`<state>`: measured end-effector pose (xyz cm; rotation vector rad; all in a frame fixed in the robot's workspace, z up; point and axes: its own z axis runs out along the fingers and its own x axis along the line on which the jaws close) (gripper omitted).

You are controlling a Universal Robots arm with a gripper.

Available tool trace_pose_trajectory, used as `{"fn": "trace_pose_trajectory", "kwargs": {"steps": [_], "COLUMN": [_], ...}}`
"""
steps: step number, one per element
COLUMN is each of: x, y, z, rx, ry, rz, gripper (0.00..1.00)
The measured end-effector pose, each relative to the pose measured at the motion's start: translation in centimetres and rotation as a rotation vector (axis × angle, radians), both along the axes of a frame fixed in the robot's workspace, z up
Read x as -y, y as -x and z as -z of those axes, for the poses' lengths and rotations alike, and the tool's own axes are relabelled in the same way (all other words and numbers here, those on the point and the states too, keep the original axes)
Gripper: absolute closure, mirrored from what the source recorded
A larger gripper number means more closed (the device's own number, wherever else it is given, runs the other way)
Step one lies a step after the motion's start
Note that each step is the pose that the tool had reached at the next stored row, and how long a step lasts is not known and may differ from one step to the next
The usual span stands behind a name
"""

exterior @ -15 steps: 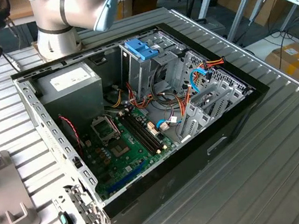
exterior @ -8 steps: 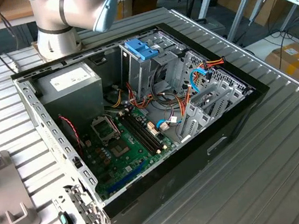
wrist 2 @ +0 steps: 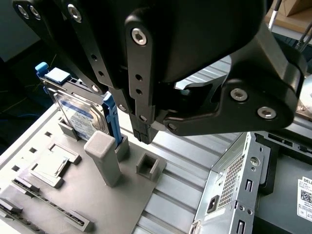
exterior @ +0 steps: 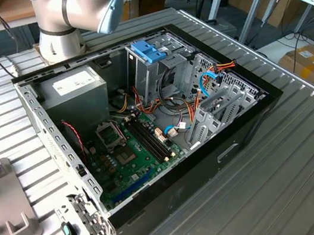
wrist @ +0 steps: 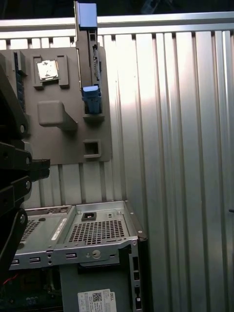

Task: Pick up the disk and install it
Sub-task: 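Reach for the disk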

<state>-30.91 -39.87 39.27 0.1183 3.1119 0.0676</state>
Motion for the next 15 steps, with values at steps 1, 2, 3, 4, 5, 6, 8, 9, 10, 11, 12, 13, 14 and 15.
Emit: {"fn": "trace_pose_trajectory", "kwargs": {"steps": [1,2,3,4,5,6,8,9,10,11,12,13,14,15], "x": [0.00,0.00,0.00,0.00,0.00,0.00,0.00,0.00,0.00,0.00,0.00,0.00,0.00,0.00], "y": [0.02,0.02,0.03,0.03,0.03,0.03,0.04,0.06,0.09,0.16,0.21,0.31,0.46,0.67], "z": [0.00,0.00,0.00,0.00,0.00,0.00,0.00,0.01,0.00,0.00,0.00,0.00,0.00,0.01], "rx": [0.0000,0.0000,0.0000,0.0001,0.0000,0.0000,0.0000,0.0001,0.0000,0.0000,0.0000,0.0000,0.0000,0.0001], "ry": [0.0000,0.0000,0.0000,-0.0001,0.0000,-0.0001,-0.0001,0.0000,0.0000,0.0000,0.0000,0.0000,0.0000,-0.0001], "rz": [0.000,0.000,0.000,0.000,0.000,0.000,0.000,0.000,0.000,0.000,0.000,0.000,0.000,0.000], "gripper": [0.89,0.89,0.89,0.89,0.89,0.89,0.89,0.89,0.89,0.89,0.89,0.89,0.89,0.89]}}
